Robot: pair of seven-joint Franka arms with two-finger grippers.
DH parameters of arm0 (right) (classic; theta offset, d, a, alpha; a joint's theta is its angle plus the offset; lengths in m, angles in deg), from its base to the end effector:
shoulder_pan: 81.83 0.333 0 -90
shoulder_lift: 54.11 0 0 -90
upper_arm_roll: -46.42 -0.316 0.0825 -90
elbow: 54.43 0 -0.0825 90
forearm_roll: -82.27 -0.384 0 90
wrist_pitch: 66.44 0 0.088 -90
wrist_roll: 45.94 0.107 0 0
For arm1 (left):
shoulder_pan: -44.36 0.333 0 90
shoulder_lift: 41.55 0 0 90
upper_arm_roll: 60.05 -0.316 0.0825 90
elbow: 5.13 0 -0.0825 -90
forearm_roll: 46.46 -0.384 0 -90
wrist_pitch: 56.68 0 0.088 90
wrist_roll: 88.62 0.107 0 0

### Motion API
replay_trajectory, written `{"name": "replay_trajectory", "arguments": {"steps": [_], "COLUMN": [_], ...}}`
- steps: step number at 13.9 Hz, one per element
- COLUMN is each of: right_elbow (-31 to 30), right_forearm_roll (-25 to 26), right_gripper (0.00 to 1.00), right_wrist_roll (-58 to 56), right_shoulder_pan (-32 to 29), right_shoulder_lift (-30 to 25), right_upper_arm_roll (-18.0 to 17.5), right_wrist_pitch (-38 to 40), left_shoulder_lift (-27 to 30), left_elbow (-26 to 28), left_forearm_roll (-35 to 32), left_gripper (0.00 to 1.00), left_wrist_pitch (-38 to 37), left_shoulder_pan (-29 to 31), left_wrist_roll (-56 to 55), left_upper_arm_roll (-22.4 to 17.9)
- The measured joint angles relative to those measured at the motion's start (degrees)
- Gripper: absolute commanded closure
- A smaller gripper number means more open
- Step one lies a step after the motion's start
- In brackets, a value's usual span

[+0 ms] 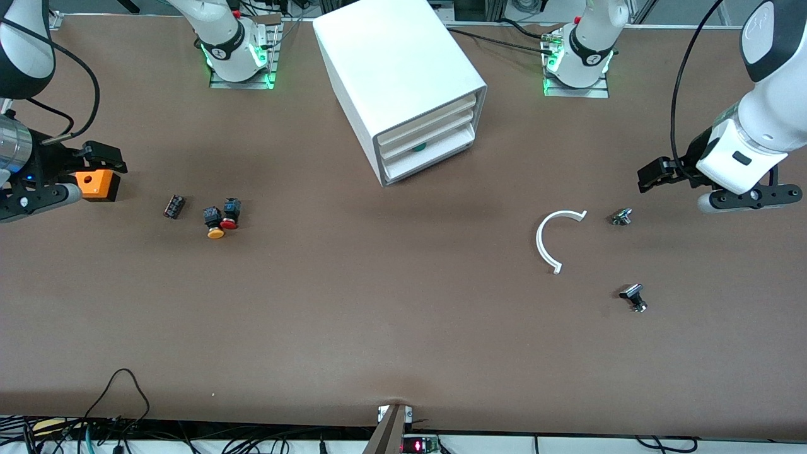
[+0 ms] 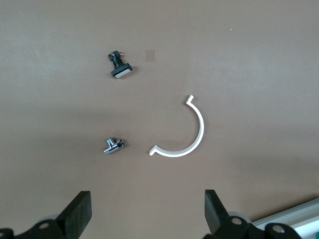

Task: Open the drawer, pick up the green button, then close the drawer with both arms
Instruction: 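Move the left gripper toward the white cabinet's bottom drawer handle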

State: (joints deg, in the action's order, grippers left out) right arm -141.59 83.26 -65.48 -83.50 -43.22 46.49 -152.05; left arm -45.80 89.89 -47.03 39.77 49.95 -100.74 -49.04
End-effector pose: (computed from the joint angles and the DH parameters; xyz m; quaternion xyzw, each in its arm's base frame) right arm 0.5950 -0.0200 0.5322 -0.9821 -0.1541 0.1081 0.0114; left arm 0.5781 -0.0505 0.5511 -0.9980 -0.0578 0.0240 0.0015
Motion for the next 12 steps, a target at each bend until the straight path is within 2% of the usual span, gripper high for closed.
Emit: {"name": "replay_trajectory", "arguments": {"steps": [12], "right_elbow": [-0.03], "right_forearm_roll": [0.00], "right_gripper": [0.01], "right_wrist_roll": [-0.01], "right_shoulder_pan": [-0.05], "right_shoulder_lift": [0.88], "right_upper_arm_roll": [0.02], "right_wrist_pitch": [-0.03], "left_shoulder_lift": [-0.19], "left_elbow": [-0.01], "left_forearm_roll": [0.00], "left_gripper": [0.00], "left_wrist_pitch": [-0.54], "left_shoulder_pan": [0.00], "left_wrist_roll": [3.12], "left_upper_arm_roll": [0.00]}}
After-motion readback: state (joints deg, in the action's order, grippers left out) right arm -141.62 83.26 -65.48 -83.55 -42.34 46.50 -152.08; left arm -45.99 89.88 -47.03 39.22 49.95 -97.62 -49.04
